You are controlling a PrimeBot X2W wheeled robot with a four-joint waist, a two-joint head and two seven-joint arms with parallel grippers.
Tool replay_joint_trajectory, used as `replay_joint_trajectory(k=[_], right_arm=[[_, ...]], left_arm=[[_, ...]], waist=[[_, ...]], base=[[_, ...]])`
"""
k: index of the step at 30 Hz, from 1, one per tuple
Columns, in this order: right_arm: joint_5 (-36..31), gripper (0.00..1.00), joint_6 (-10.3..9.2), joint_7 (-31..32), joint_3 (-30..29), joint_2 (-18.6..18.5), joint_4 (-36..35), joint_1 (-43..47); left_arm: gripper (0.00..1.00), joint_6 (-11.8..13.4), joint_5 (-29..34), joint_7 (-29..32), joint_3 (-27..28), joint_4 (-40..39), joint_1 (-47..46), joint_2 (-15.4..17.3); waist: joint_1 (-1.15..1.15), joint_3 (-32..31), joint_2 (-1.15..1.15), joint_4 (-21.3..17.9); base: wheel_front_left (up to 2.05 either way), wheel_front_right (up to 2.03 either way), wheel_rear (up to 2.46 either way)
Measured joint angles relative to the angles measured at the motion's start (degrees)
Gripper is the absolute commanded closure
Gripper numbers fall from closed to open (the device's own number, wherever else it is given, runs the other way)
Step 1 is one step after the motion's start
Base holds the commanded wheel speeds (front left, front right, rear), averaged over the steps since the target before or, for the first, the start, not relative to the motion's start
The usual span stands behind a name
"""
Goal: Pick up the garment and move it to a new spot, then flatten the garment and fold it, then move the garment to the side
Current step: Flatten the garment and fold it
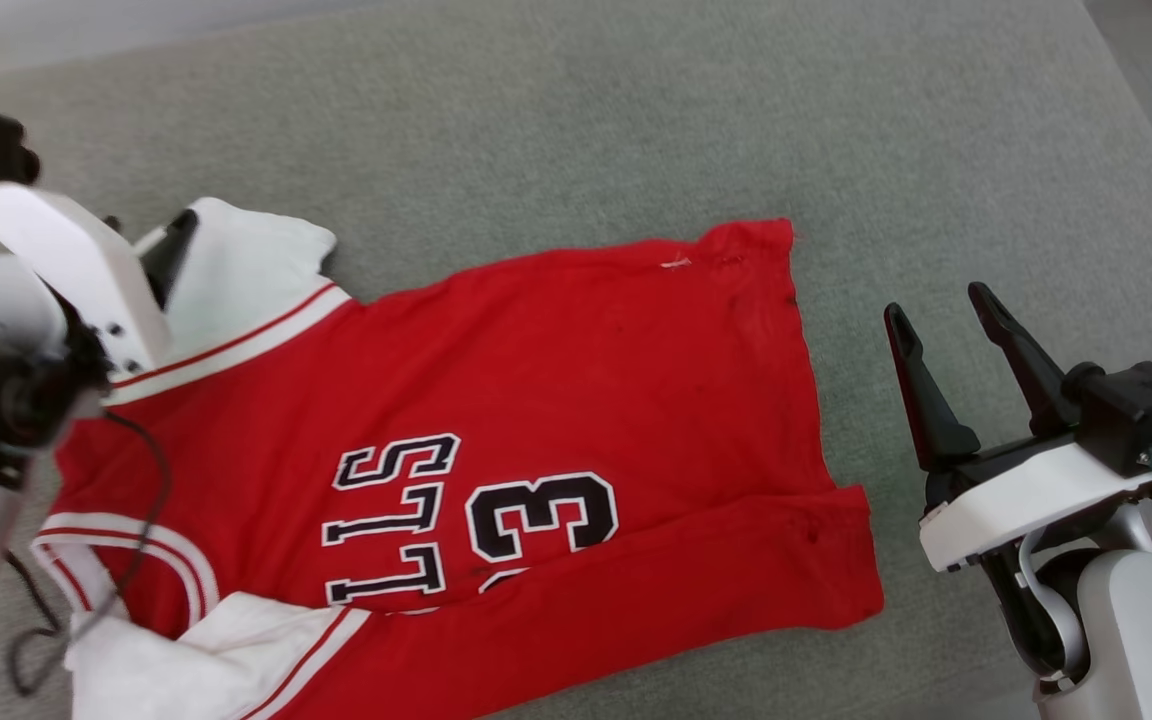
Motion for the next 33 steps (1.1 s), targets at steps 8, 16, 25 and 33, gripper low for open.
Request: replay_joint_trajectory(k=[8,16,25,33], right_arm=[[1.68,0.0,0.01,-0.4,0.86,0.59,0.59,-1.06],[3.21,0.0,0.01,-0.67,2.55,0.41,2.42,-1.96],[7.09,0.0,0.0,1.58,2.78,-1.3,3.87,-3.05],[15.97,0.0,0.0,16.57,4.28,-6.38,8.16,-7.72]], left_arm=[[0.0,-1.04,-0.02,15.33,-3.23,5.13,-8.22,4.68],[0.61,-1.45,-0.56,23.07,-4.81,8.14,-11.95,6.05],[1.0,-1.48,-0.27,19.16,-5.53,10.61,-11.41,2.79],[1.0,-1.53,1.75,12.59,-6.16,10.83,-11.4,-1.1]], waist=[[0.0,5.19,0.0,-2.68],[-0.01,8.12,0.0,-4.43],[-0.01,6.84,0.0,-3.44],[-0.01,4.71,0.0,-0.01]], base=[[0.0,0.0,0.0],[0.0,0.0,0.0],[0.0,0.0,0.0],[0.0,0.0,0.0]])
